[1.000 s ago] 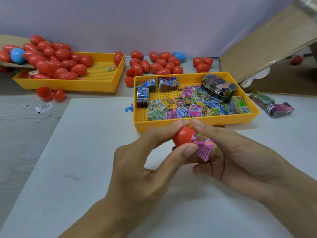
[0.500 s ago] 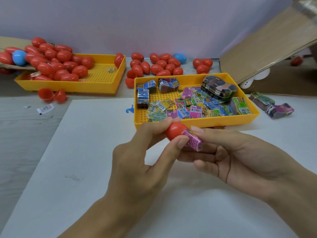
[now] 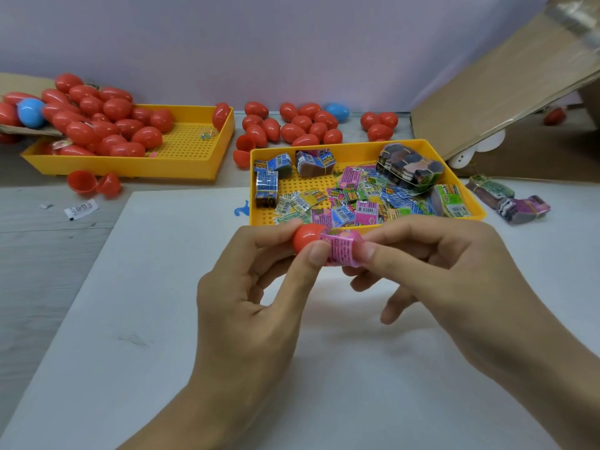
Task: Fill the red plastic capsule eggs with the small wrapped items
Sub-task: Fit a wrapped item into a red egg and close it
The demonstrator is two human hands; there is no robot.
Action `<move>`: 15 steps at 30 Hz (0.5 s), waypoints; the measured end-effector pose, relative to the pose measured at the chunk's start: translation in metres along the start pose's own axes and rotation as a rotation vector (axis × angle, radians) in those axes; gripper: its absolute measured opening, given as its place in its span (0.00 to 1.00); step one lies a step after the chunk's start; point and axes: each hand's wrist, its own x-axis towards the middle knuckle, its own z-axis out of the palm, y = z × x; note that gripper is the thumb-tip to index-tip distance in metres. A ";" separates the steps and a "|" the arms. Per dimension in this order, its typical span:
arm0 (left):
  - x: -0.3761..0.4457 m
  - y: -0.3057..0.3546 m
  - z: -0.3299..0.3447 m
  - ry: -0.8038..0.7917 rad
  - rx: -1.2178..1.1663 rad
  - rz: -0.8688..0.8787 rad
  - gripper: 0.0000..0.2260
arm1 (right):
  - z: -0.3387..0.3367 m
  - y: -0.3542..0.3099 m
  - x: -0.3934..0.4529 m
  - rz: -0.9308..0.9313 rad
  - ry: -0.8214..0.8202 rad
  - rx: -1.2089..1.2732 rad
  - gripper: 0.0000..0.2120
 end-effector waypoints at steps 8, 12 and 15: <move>-0.003 0.003 0.001 0.000 -0.014 0.041 0.08 | -0.005 0.000 0.003 0.099 -0.092 -0.071 0.05; -0.005 0.007 0.003 0.006 -0.003 0.031 0.07 | -0.005 0.000 0.004 0.165 -0.181 -0.067 0.08; -0.005 0.006 0.002 0.001 0.025 -0.006 0.03 | -0.003 0.002 0.004 0.244 -0.230 0.039 0.11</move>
